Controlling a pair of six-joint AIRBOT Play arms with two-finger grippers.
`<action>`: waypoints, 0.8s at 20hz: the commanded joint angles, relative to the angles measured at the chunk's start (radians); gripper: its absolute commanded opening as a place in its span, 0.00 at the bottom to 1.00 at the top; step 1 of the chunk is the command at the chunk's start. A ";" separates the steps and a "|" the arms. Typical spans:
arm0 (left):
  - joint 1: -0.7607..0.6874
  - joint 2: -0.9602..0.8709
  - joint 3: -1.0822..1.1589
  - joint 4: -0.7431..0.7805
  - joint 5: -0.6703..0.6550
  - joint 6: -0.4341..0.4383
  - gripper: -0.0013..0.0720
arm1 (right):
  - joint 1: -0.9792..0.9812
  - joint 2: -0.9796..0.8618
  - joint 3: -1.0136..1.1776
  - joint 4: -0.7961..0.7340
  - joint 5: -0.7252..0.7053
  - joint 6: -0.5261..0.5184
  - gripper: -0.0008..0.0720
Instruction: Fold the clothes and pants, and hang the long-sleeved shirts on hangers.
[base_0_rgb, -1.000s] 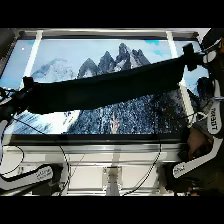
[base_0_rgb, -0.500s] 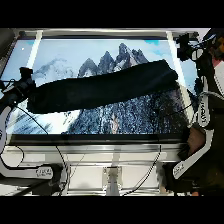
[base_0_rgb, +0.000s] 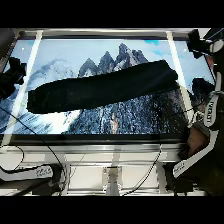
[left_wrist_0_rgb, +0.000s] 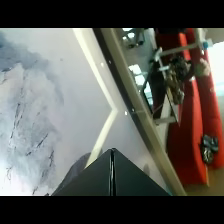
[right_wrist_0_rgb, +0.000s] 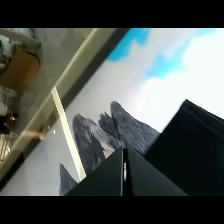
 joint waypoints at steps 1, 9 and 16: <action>0.064 0.078 0.003 0.004 -0.318 0.259 0.07 | -0.119 0.002 -0.045 0.272 0.266 -0.265 0.03; 0.078 0.122 0.002 0.008 -0.521 0.334 0.08 | -0.102 -0.068 -0.192 0.165 0.416 -0.216 0.70; 0.078 0.122 0.002 0.007 -0.520 0.334 0.08 | -0.050 -0.161 -0.191 0.143 0.368 -0.131 0.70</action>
